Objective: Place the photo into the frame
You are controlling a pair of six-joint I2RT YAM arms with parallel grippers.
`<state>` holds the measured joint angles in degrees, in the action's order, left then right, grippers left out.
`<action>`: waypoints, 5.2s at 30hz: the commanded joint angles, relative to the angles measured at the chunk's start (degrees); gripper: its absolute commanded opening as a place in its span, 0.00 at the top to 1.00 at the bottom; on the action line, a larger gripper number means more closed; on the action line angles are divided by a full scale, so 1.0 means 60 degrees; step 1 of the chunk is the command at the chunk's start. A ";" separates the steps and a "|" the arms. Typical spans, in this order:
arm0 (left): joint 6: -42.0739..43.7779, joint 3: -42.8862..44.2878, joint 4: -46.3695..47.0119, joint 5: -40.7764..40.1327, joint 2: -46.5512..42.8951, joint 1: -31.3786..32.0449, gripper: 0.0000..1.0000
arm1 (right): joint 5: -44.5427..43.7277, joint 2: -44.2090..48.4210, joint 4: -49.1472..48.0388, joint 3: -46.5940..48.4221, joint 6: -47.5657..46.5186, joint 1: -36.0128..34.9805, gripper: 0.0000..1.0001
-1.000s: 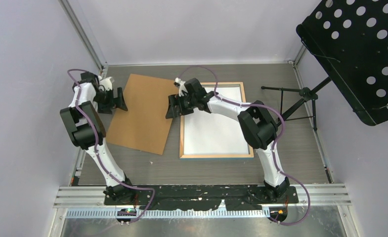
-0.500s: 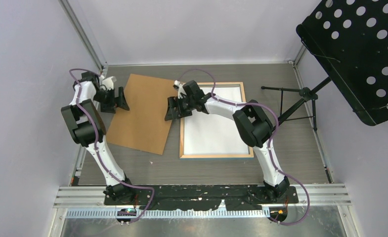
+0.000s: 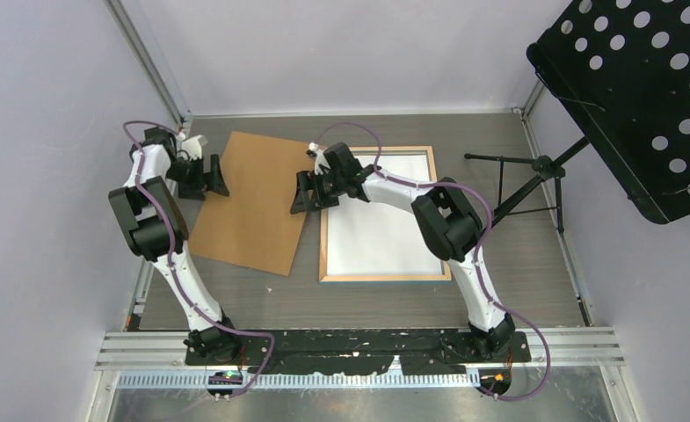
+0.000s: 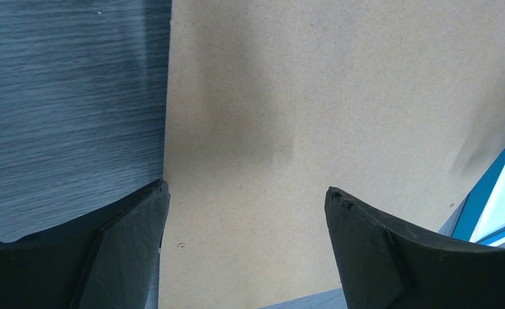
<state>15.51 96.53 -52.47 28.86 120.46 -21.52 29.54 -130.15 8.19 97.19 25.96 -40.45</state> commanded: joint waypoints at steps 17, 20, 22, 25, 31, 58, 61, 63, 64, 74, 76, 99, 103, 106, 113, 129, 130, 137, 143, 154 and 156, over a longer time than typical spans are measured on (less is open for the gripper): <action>-0.0120 0.0109 -0.0392 -0.1105 -0.0275 -0.0090 0.15 | 0.0262 -0.0066 -0.0309 0.0501 0.0233 -0.0077 0.14; -0.0239 -0.0180 -0.0340 -0.1264 -0.0448 -0.0090 0.14 | 0.0262 -0.0058 -0.0307 0.0491 0.0243 -0.0080 0.14; -0.0322 -0.0337 -0.0253 -0.1311 -0.0565 -0.0090 0.15 | 0.0262 -0.0069 -0.0309 0.0502 0.0244 -0.0092 0.14; -0.0451 -0.0416 -0.0337 -0.1044 -0.0608 -0.0090 0.17 | 0.0275 -0.0091 -0.0310 0.0521 0.0256 -0.0098 0.14; -0.0562 -0.0205 -0.0649 -0.0744 -0.0339 -0.0076 0.17 | 0.0308 -0.0134 -0.0309 0.0553 0.0309 -0.0114 0.14; -0.0402 -0.1235 -0.0368 -0.0325 -0.0980 -0.0076 0.17 | 0.0940 -0.0495 -0.1458 0.0121 0.1425 -0.0129 0.14; -0.0395 -0.1367 -0.0326 -0.0328 -0.1053 -0.0076 0.17 | 0.1099 -0.0435 -0.1963 -0.0064 0.1633 -0.0116 0.15; -0.0388 -0.1472 -0.0278 -0.0309 -0.1102 -0.0076 0.17 | 0.1220 -0.0357 -0.2252 -0.0201 0.1797 -0.0115 0.16; -0.0380 -0.1515 -0.0268 -0.0309 -0.1127 -0.0076 0.17 | 0.1304 -0.0289 -0.2365 -0.0260 0.1929 -0.0103 0.17; -0.0343 -0.1793 -0.0212 -0.0254 -0.1326 -0.0076 0.18 | 0.1910 0.0530 -0.3883 -0.1126 0.2597 0.0015 0.26; -0.0330 -0.1817 -0.0214 -0.0244 -0.1400 -0.0076 0.18 | 0.2017 0.0710 -0.4208 -0.1302 0.2712 0.0017 0.27; -0.0415 -0.3205 0.0054 0.0311 -0.2351 -0.0075 0.18 | 0.2232 0.1053 -0.6433 -0.2393 0.4337 0.0016 0.39; -0.0418 -0.3539 0.0216 0.0332 -0.2518 -0.0077 0.18 | 0.2200 0.0990 -0.6591 -0.2435 0.4561 0.0005 0.40; -0.0425 -0.3650 0.0232 0.0367 -0.2570 -0.0076 0.18 | 0.2154 0.0982 -0.6570 -0.2450 0.4602 -0.0001 0.41; -0.0461 -0.3930 0.0311 0.0485 -0.2760 -0.0076 0.18 | 0.2096 0.0952 -0.6467 -0.2437 0.4633 -0.0018 0.53; -0.0693 -0.4078 0.0610 0.0215 -0.3963 -0.0076 0.18 | 0.2043 0.1438 -0.5504 -0.2120 0.4139 -0.0019 0.85; -0.0718 -0.4075 0.0625 0.0170 -0.4063 -0.0076 0.18 | 0.2054 0.1492 -0.5461 -0.2098 0.4110 -0.0021 0.89; -0.0908 -0.4018 0.0675 0.0003 -0.4682 -0.0076 0.18 | 0.2146 0.1809 -0.5229 -0.1989 0.3805 -0.0034 0.94; -0.1167 -0.4125 0.0824 -0.0020 -0.5456 -0.0076 0.15 | 0.1971 0.2045 -0.4617 -0.1912 0.3278 -0.0052 0.94; -0.2879 -0.3924 0.1220 -0.0230 -0.8016 0.0622 0.00 | 0.1432 0.2511 -0.3043 -0.1284 0.2021 -0.0212 0.94; -0.3023 -0.3740 0.1219 -0.0341 -0.8366 0.0951 0.00 | 0.1322 0.2657 -0.2731 -0.1159 0.1787 -0.0240 0.94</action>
<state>1.19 71.13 -46.96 27.00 74.50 -19.11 39.81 -120.07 -9.52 86.28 43.70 -41.17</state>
